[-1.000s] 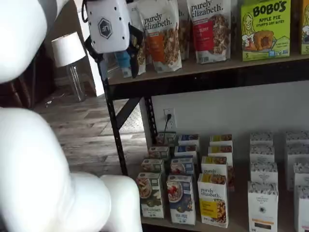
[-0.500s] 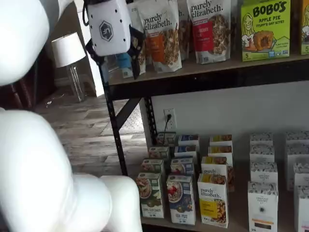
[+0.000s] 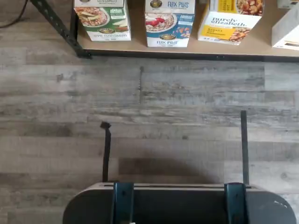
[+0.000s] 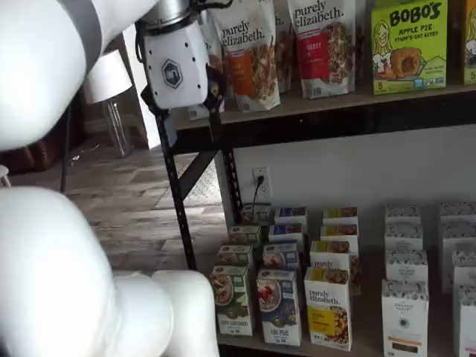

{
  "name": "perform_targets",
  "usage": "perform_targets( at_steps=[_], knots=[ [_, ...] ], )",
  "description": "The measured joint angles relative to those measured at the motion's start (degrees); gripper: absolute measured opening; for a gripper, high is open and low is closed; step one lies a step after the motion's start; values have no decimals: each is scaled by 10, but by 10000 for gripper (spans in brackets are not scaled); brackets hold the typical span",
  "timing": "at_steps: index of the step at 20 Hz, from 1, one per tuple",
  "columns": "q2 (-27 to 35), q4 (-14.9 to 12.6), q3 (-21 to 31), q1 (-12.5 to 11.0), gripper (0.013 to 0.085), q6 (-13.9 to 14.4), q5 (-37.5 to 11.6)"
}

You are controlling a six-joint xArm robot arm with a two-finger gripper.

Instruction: Pick up the blue and white box that is on the bottom shelf, the second box from the left

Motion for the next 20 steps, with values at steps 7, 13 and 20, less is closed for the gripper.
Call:
perform_targets(
  at_steps=[7, 13, 20],
  knots=[
    [-7, 0, 63, 3, 850, 2, -51],
    [-22, 9, 128, 6, 850, 3, -112],
    [-27, 18, 197, 14, 850, 8, -177]
  ],
)
